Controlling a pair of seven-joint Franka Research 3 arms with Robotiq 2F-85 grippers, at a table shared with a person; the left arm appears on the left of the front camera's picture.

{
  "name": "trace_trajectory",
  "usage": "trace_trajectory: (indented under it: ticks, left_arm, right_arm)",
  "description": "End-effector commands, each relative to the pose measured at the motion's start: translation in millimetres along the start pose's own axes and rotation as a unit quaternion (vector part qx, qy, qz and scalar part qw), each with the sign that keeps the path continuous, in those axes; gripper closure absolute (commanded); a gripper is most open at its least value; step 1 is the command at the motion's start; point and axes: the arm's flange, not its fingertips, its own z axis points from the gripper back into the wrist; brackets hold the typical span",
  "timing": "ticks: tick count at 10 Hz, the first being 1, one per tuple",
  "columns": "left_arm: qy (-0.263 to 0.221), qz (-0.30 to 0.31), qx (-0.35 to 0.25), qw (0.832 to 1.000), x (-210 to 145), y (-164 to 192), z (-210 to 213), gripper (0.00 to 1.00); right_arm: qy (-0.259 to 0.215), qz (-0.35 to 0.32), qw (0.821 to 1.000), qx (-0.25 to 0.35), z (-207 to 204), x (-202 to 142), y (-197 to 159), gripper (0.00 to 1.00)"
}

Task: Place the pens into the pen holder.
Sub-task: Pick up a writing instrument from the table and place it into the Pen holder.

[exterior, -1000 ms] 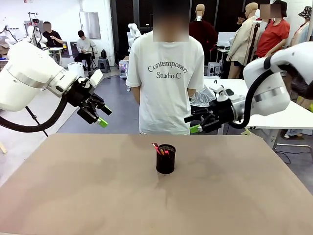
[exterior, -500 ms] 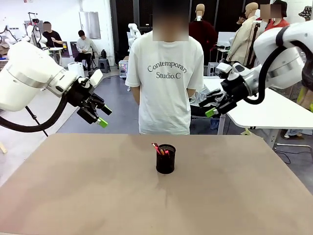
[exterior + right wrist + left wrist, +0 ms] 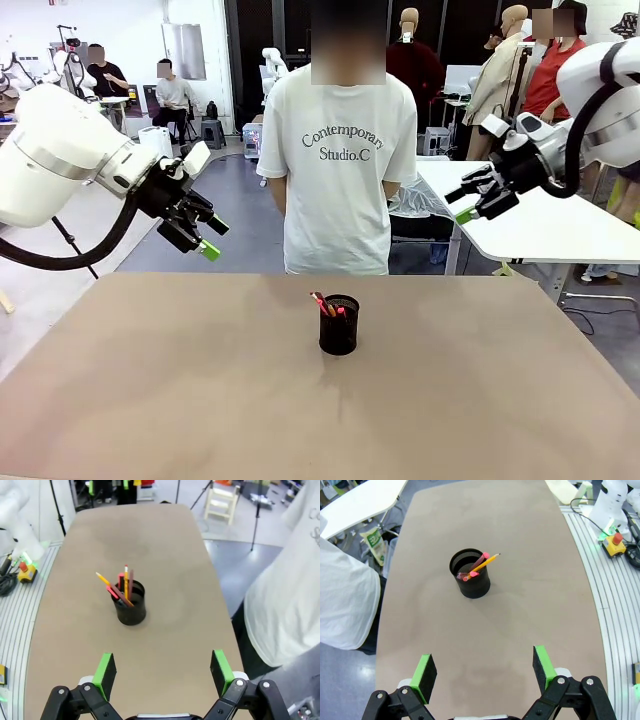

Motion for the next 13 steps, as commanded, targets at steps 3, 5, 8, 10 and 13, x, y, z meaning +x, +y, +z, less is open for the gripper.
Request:
trace_trajectory:
  ticks: [3, 5, 8, 10, 13]
  left_arm:
    - [-0.001, 0.0, -0.002, 1.0, -0.2, -0.9, 2.9, 0.0]
    - [-0.001, 0.0, -0.002, 1.0, -0.2, -0.9, 2.9, 0.0]
    - [-0.001, 0.0, -0.002, 1.0, -0.2, -0.9, 2.9, 0.0]
    - [-0.001, 0.0, -0.002, 1.0, -0.2, -0.9, 2.9, 0.0]
    - [-0.001, 0.0, -0.002, 1.0, -0.2, -0.9, 2.9, 0.0]
  right_arm:
    - [-0.009, 0.007, 0.999, -0.04, 15.3, -12.5, -12.3, 0.0]
    - [0.003, -0.009, 1.0, -0.019, 13.5, -12.3, -4.9, 0.0]
    - [0.003, -0.009, 1.0, -0.019, 13.5, -12.3, -4.9, 0.0]
    - [0.003, -0.009, 1.0, -0.019, 13.5, -12.3, -4.9, 0.0]
    - [0.003, -0.009, 1.0, -0.019, 13.5, -12.3, -4.9, 0.0]
